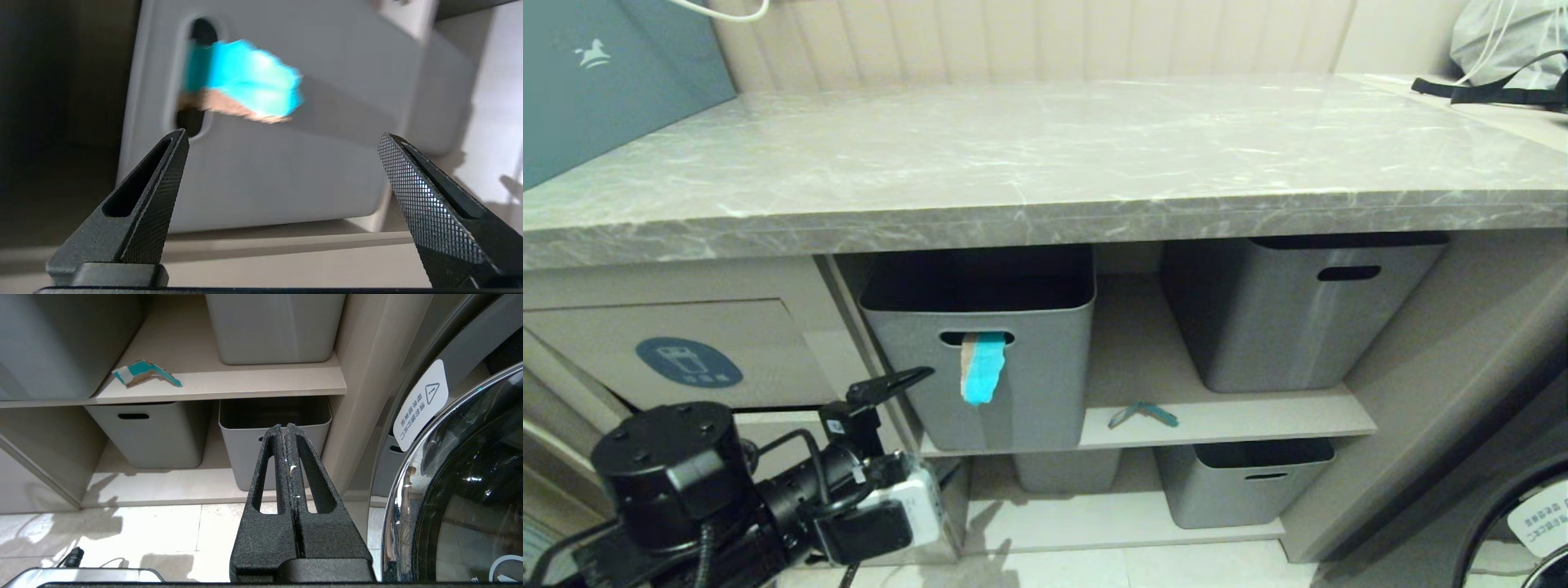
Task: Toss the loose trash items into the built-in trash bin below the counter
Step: Pick up the garbage
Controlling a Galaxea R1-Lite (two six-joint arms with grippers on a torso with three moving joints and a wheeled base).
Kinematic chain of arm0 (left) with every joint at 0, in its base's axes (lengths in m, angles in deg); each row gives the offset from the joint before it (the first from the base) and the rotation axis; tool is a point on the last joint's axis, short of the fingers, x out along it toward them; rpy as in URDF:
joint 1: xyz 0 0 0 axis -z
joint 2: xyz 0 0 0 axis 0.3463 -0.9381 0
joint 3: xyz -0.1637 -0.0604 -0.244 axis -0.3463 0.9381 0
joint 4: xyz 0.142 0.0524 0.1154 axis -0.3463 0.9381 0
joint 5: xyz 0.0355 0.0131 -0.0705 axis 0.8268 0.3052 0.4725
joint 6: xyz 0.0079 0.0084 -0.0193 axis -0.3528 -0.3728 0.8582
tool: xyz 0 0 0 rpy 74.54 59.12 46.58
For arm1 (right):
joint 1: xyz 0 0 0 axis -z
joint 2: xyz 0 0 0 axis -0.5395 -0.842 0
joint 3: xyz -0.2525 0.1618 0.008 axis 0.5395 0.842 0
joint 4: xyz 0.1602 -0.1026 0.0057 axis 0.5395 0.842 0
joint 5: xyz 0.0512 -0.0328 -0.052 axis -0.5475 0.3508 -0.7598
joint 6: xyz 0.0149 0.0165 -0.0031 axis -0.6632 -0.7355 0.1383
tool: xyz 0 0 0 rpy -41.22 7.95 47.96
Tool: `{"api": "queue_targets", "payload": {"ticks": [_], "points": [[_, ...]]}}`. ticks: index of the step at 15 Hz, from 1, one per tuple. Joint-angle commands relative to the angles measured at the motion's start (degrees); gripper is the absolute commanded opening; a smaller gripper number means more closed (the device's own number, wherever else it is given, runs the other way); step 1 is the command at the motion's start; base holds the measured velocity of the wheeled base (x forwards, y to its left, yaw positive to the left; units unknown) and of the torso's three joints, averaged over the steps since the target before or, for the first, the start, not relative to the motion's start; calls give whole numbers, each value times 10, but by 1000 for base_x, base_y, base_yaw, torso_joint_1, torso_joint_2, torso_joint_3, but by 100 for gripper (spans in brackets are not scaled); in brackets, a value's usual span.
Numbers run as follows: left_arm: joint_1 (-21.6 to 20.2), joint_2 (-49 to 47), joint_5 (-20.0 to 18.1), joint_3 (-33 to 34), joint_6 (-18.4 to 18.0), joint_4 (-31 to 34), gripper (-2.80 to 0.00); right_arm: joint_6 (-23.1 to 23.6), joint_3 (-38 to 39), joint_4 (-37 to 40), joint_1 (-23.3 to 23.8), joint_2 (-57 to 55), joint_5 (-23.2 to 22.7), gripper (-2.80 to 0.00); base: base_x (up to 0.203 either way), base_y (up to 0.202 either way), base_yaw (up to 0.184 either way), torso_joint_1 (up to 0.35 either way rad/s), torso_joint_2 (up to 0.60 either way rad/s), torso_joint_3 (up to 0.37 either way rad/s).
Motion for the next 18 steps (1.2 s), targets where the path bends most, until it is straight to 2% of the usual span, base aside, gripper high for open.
{"api": "queue_targets", "payload": {"ticks": [1, 3, 7, 11, 18], "points": [[11, -15, 0, 2, -4, -9, 0, 0, 0, 0, 0, 0, 0, -280, 0, 0, 0, 0, 0, 0], [25, -26, 1, 0, -5, -23, 0, 0, 0, 1, 0, 0, 0, -280, 0, 0, 0, 0, 0, 0], [24, -34, 1, -18, -4, -25, 0, 0, 0, 0, 0, 0, 0, -280, 0, 0, 0, 0, 0, 0], [22, -64, 6, -66, -42, -34, 0, 0, 0, 1, 0, 0, 0, -280, 0, 0, 0, 0, 0, 0], [19, -91, 15, -84, -45, -38, 0, 0, 0, 1, 0, 0, 0, -280, 0, 0, 0, 0, 0, 0]]}}
